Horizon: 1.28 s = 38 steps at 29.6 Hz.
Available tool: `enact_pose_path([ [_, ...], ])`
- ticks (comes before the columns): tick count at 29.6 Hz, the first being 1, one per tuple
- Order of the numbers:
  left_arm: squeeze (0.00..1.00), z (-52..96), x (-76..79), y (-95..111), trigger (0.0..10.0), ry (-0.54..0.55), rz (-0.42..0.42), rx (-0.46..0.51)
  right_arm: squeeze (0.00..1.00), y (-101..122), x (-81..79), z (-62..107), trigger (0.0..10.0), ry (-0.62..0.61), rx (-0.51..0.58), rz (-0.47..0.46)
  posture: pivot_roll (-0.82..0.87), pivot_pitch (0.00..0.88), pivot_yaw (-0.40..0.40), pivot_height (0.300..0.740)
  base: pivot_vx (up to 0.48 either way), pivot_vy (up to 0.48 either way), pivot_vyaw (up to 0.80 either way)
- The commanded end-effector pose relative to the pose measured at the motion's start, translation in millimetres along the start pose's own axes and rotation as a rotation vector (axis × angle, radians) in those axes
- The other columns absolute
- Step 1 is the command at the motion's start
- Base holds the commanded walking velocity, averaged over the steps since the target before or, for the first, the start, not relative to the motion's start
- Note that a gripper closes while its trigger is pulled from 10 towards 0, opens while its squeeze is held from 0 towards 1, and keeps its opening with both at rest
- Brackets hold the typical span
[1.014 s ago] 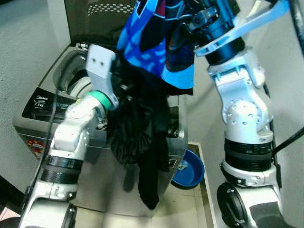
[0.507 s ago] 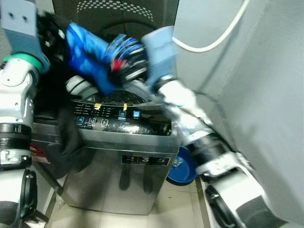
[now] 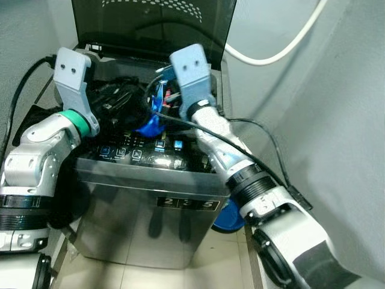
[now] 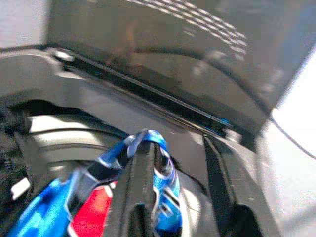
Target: Clothes washing
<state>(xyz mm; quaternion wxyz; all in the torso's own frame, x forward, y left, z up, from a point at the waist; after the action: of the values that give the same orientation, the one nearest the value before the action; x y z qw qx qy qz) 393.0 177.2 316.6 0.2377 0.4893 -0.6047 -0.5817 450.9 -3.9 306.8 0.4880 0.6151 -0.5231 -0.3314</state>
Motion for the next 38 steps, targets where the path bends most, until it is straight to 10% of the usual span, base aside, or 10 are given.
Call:
enact_pose_path([
  [1, 1.0, 0.7, 12.1, 4, 10.0, -0.053, -0.006, 0.019, 1.0, 10, 17.6, -2.4, 10.0, -0.054, 0.042, -0.007, 0.09, 0.066, -0.048, 0.74, 0.0, 0.0, 0.0],
  [7, 1.0, 5.2, 26.5, 11, 10.0, -0.079, -0.058, 0.025, 1.0, 12, 56.0, 2.5, 10.0, -0.104, 0.056, 0.004, 0.08, 0.069, -0.034, 0.74, 0.0, 0.0, 0.0],
  [8, 1.0, 6.4, 24.9, 11, 10.0, -0.053, -0.076, 0.018, 0.65, 8, 61.4, 6.4, 10.0, -0.079, 0.048, 0.012, 0.07, 0.076, -0.027, 0.74, 0.0, 0.0, 0.0],
  [9, 1.0, 6.4, 24.9, 11, 10.0, -0.053, -0.076, 0.018, 0.65, 8, 61.4, 6.4, 10.0, -0.079, 0.048, 0.012, 0.07, 0.076, -0.027, 0.74, 0.0, 0.0, 0.0],
  [10, 1.0, 6.8, 22.3, 10, 10.0, -0.025, -0.082, 0.01, 0.0, 6, 65.4, 10.5, 10.0, -0.059, 0.05, 0.011, 0.07, 0.076, -0.027, 0.74, 0.0, 0.0, 0.0],
  [11, 0.19, 8.3, 20.2, 9, 10.0, -0.002, -0.091, -0.004, 0.0, 5, 70.4, 14.3, 10.0, -0.059, 0.058, 0.006, 0.07, 0.081, -0.022, 0.74, 0.0, 0.0, 0.0],
  [13, 0.0, 9.7, 18.9, 7, 10.0, 0.013, -0.091, -0.016, 0.0, 9, 75.6, 18.3, 10.0, -0.063, 0.082, -0.007, 0.07, 0.081, -0.02, 0.74, 0.0, 0.0, 0.0],
  [26, 0.0, 18.1, 23.1, 2, 10.0, 0.132, -0.264, -0.005, 0.0, 46, 90.6, 80.2, 10.0, 0.037, 0.324, -0.271, 0.08, 0.087, -0.013, 0.74, 0.0, 0.0, 0.0],
  [38, 0.0, 5.5, 17.9, 10, 10.0, 0.319, -0.107, 0.112, 0.0, 17, 109.6, 103.7, 10.0, -0.149, 0.287, -0.335, 0.04, 0.059, 0.002, 0.74, 0.0, 0.0, 0.0],
])
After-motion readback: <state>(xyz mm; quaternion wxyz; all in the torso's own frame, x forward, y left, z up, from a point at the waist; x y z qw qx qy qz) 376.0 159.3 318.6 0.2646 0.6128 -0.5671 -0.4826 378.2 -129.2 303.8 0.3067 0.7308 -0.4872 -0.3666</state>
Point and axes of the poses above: a point about 5 cm out from each wrist's last joint towards the gripper, its own z axis pointing back from the gripper into the wrist, its own y axis along the axis of the wrist's last joint, x = y × z, the point moved 6 cm from there along -z, pointing out of the wrist towards the gripper, and after that the axes turned 8 degrees about -z, right-handed, at the moved point
